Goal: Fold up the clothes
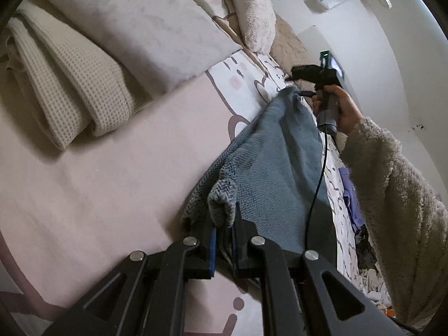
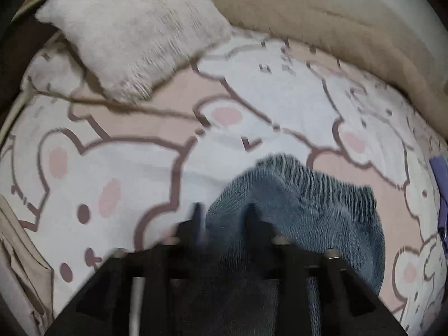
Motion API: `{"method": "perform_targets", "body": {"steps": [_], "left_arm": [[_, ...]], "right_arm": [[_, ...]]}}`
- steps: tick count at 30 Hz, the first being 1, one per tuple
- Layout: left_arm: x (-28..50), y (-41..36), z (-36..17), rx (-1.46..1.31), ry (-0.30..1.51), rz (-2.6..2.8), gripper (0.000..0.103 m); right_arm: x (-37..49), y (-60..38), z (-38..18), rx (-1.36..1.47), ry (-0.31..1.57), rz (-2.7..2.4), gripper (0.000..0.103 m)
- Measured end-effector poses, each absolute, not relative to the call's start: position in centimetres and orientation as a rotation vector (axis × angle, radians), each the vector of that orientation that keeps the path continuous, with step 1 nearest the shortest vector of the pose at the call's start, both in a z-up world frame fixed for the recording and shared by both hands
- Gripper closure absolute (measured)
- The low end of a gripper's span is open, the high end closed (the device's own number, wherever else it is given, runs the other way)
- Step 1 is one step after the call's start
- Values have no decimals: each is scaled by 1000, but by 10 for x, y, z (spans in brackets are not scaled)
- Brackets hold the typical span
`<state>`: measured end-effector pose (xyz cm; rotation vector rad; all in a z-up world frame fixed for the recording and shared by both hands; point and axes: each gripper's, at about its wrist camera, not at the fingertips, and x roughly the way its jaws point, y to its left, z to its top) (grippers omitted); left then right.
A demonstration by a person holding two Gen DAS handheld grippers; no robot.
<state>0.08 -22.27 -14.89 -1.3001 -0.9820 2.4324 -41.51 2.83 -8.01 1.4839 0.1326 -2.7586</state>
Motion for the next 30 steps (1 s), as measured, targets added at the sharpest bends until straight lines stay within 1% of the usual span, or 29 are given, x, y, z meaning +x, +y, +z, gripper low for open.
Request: {"method": "perform_targets", "body": {"steps": [1,2,4,10,13,17,21,24,26,28,30], "left_arm": [[1,-222,-148,-1305,-970,2440,95],[1,-221,-147,-1312,-956,2449,95],[2,-218,-145,-1327,-925,2466,95],[2,-212,-143,-1354,-836,2522,95],[1,-208,-144,-1366,-789,2551,94],[3,-197,-136,-1382,-658,2615,94],[0,-184,-131,-1388,-549,2669,94],[3,-179,-126,-1388,-500,2698,89],[5,-176,-124,-1383,-478,2713,81],[9,-174,-120,-1373,-435,2743,68],[15,-173,-115,-1356,-387,2787,64]], "right_arm": [[-411,31,-71,1435,123,-2789,21],[-407,34,-63,1402,110,-2805,20],[-390,48,-36,1336,77,-2804,20],[-292,99,24,1222,88,-2645,20],[-220,140,39,1205,43,-2565,20],[-129,194,45,1243,-90,-2482,20],[-58,219,28,1292,-146,-2417,20],[-14,223,1,1339,-180,-2394,20],[3,222,-26,1386,-273,-2332,20],[15,220,-59,1446,-429,-2242,20],[22,217,-90,1486,-644,-2132,20]]}}
